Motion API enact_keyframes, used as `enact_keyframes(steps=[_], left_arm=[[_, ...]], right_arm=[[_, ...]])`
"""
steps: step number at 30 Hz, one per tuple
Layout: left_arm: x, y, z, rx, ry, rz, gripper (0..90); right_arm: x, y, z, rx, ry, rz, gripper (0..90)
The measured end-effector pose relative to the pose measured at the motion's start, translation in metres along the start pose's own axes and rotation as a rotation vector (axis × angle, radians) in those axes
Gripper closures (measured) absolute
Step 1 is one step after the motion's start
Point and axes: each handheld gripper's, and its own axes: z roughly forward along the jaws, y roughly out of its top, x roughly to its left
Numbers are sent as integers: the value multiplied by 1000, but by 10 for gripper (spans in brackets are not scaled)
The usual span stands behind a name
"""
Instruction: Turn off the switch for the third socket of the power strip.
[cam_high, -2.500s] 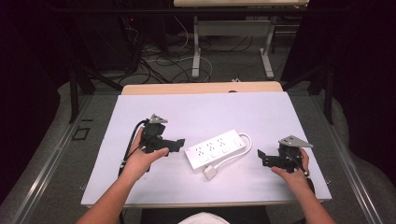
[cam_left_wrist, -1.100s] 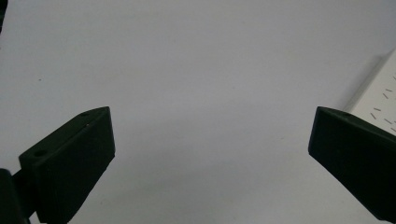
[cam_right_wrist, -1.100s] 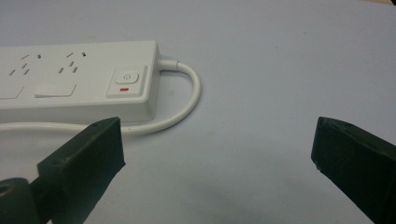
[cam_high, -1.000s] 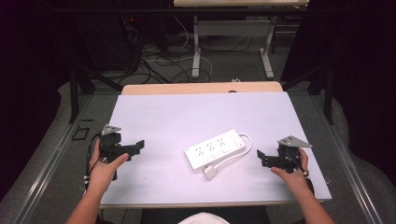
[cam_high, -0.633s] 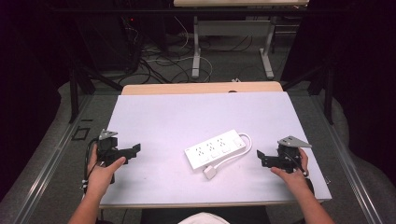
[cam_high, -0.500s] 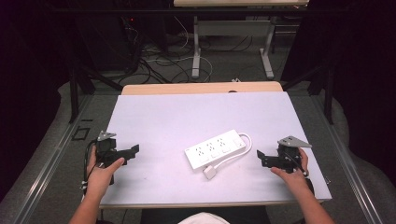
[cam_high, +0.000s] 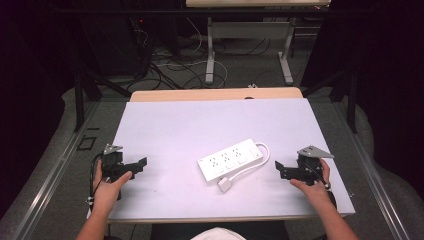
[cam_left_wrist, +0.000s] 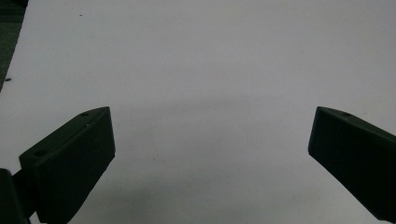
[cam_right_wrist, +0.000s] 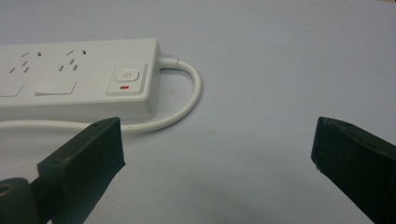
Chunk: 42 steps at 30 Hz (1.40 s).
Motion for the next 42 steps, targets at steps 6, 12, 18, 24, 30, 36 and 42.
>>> enact_keyframes(steps=[6,12,18,24,30,36,42], left_arm=[[6,-4,3,7,21,-6,5],[11,-9,5,25,23,-10,4],[15,-12,8,18,31,-29,5],[19,-14,9,17,41,-27,5],[23,-15,9,23,48,-36,4],[25,-16,10,18,53,-42,4],[25,-16,9,21,50,-42,5]], right_arm=[[0,0,0,-1,1,-1,19],[0,0,0,4,-1,1,19],[0,0,1,3,-3,2,19],[0,0,1,6,5,-2,19],[0,0,1,8,6,3,19],[0,-1,2,6,5,-4,20],[-1,-1,2,7,6,-3,19]])
